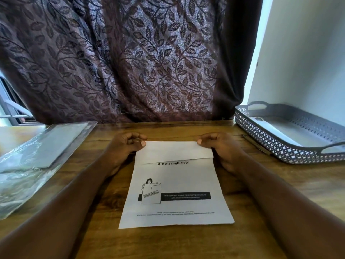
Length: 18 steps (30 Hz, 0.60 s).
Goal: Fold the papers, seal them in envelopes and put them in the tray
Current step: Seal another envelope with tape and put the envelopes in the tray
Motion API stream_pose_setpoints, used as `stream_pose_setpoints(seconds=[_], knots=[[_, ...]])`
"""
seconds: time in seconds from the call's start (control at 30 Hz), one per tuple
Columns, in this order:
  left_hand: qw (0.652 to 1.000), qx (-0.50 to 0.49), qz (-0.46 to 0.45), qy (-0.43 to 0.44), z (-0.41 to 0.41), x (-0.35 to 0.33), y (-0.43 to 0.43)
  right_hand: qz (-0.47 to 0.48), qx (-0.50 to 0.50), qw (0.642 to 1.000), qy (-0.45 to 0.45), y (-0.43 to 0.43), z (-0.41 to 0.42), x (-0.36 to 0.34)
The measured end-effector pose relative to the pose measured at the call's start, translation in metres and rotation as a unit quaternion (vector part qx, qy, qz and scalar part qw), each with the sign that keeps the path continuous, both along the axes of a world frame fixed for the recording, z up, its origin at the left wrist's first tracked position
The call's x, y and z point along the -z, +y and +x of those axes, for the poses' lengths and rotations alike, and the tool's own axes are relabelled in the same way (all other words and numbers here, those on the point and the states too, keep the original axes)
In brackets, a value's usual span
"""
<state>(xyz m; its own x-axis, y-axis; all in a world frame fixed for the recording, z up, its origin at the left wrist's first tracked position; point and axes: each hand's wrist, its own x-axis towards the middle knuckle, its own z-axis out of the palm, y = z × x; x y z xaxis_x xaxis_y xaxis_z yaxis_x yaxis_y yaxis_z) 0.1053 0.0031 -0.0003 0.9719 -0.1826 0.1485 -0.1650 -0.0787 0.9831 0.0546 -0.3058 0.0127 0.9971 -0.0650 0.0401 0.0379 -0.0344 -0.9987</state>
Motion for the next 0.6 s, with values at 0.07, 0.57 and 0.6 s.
stream_pose_setpoints(seconds=[0.07,0.57,0.6], knots=[[1.000,0.006,0.023,0.008,0.000,-0.001,0.001,-0.024,0.005,1.000,-0.008,0.003,0.000,0.001],[0.925,-0.006,0.280,-0.256,-0.028,-0.018,-0.034,-0.457,0.072,0.857,-0.226,0.034,0.001,-0.008],[0.922,-0.003,0.282,-0.265,-0.031,-0.019,-0.038,-0.460,0.060,0.854,-0.237,0.042,-0.001,-0.010]])
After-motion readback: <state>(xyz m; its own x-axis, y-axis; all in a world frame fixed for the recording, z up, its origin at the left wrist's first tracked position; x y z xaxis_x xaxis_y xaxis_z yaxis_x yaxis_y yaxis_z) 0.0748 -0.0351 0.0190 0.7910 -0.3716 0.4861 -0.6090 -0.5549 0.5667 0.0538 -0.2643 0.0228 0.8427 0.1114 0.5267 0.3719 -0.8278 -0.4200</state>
